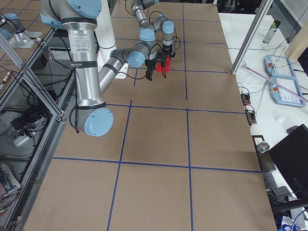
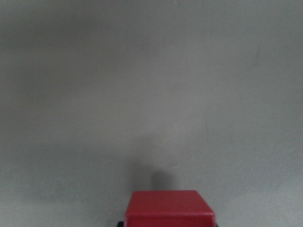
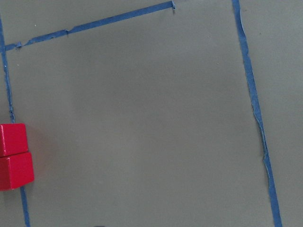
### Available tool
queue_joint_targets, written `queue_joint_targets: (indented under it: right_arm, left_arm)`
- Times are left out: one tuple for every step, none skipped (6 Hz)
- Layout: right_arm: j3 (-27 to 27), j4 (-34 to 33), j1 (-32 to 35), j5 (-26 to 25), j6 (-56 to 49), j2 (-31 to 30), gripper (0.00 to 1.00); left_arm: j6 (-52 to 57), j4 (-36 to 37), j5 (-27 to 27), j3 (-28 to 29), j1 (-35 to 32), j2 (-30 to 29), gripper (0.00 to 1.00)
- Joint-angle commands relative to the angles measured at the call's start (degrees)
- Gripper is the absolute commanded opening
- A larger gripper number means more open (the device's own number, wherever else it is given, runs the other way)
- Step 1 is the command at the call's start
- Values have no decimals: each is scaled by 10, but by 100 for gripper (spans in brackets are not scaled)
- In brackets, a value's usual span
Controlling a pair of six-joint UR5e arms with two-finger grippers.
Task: Form red blocks into L shape at center
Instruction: 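Carry the red cube with the left gripper next to the stacked pair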
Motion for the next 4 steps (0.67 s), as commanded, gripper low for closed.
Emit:
queue_joint_targets:
  right_arm:
    - [0, 0, 0, 2, 0, -1, 100]
    - [0, 0, 0, 4, 0, -1, 100]
    - [1, -1, 0, 4, 0, -1, 100]
    - [3, 0, 0, 4, 0, -1, 100]
  left_arm:
    - [-1, 0, 0, 9, 0, -6, 0]
    - [-2, 0, 0, 10, 1, -6, 0]
    - [-2, -4, 1, 14, 5, -6, 0]
    - [-2, -4, 0, 15, 5, -6, 0]
